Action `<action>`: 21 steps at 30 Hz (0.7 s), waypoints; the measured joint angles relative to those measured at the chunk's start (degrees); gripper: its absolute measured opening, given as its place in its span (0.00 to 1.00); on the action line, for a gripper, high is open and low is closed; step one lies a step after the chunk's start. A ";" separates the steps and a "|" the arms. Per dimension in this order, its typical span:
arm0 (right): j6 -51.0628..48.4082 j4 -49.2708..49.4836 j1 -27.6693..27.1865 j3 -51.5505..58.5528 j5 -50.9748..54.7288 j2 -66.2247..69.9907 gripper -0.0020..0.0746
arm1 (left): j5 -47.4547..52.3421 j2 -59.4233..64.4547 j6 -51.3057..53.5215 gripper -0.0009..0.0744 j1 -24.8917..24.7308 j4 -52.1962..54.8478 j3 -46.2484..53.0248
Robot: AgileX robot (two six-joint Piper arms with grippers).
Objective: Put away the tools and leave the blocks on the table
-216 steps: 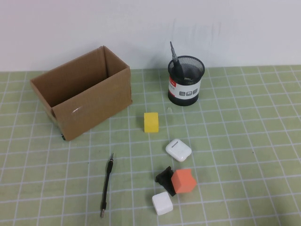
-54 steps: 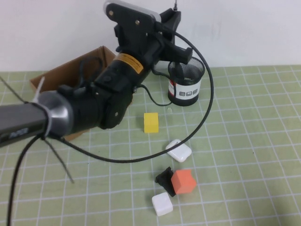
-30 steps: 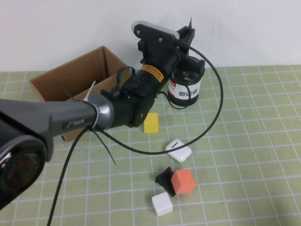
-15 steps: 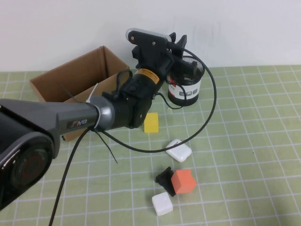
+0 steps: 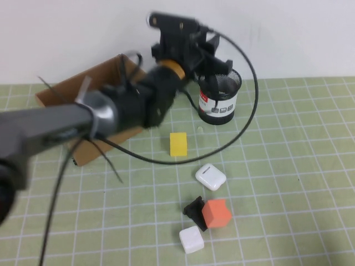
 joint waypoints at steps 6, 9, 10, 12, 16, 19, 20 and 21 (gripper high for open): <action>0.00 0.00 0.00 0.00 0.00 0.00 0.01 | 18.29 -10.98 10.10 0.04 0.45 -0.09 0.00; 0.00 0.00 0.00 0.00 0.00 0.00 0.01 | 23.27 -16.76 12.62 0.02 0.72 0.55 2.27; 0.00 0.00 0.00 0.00 0.00 0.00 0.01 | 23.69 -19.10 12.87 0.02 0.85 1.22 4.15; 0.00 0.00 0.00 0.00 0.00 0.00 0.01 | 24.06 -24.18 13.26 0.01 0.85 2.08 9.19; 0.00 0.00 0.00 0.00 0.00 0.00 0.01 | 23.79 -34.27 13.35 0.01 0.85 2.57 20.64; 0.00 -0.10 0.00 0.00 0.00 0.00 0.01 | 23.35 -42.90 13.35 0.01 0.85 2.57 29.40; 0.00 -0.10 0.00 0.00 0.00 0.00 0.01 | 23.35 -45.72 13.35 0.01 0.85 2.57 32.23; 0.00 -0.10 0.00 0.00 0.00 0.00 0.01 | 23.49 -48.53 13.21 0.01 0.85 2.57 34.79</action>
